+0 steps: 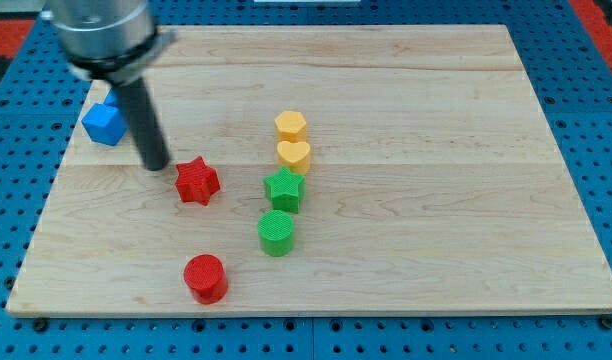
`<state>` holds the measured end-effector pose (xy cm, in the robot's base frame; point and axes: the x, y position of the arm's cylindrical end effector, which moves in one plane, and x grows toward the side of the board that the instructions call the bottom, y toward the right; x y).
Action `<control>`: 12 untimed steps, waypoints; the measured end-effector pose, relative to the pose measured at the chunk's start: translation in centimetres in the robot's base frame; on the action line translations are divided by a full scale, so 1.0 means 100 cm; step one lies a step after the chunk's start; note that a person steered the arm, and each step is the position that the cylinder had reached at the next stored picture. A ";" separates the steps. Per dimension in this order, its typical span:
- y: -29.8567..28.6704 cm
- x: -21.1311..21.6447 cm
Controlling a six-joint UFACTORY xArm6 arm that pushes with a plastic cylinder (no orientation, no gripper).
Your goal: Move the blue triangle towards the top right of the board
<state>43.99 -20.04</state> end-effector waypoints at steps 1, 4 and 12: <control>-0.043 -0.034; -0.104 -0.090; 0.097 -0.115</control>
<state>32.45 -10.29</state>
